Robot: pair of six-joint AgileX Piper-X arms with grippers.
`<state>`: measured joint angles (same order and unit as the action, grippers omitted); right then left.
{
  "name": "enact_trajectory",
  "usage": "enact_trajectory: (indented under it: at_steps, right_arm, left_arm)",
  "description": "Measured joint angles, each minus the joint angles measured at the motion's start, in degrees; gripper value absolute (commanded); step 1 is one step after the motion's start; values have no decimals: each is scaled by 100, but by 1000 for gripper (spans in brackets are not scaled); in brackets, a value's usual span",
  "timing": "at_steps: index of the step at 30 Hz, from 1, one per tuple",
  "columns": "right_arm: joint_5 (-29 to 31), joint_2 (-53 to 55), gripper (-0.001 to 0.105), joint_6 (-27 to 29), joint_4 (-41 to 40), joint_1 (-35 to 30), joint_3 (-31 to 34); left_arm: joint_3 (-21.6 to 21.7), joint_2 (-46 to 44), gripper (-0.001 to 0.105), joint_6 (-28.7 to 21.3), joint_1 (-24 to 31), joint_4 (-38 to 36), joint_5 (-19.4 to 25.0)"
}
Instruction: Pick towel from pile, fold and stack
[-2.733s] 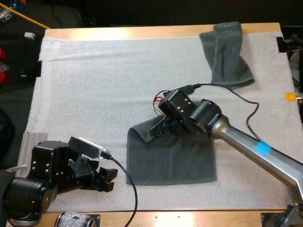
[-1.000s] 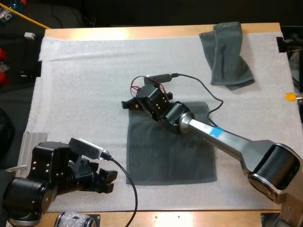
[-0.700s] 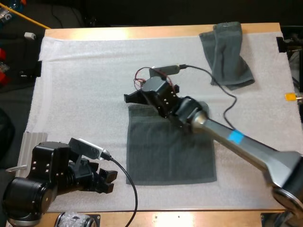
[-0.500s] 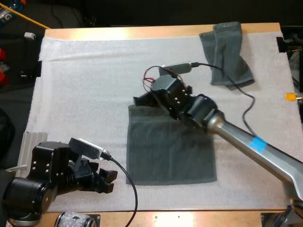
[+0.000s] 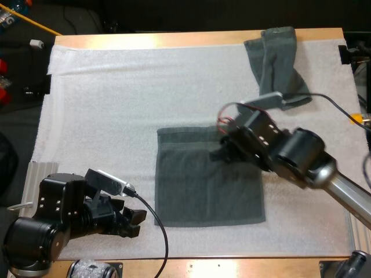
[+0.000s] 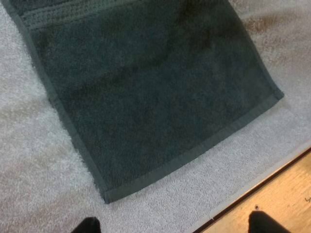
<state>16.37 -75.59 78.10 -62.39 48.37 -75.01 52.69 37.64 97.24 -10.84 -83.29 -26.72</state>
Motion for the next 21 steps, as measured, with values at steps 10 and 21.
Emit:
enact_trajectory:
  at_steps: [10, 21]
  right_arm:
    - [-133, 1790, 62, -948, -284, 0, 1543]
    - [-651, 2977, 62, -1854, -448, 0, 2997]
  left_arm:
    - [0, 0, 59, 0, 0, 0, -17]
    - [0, 0, 59, 0, 0, -22, -17]
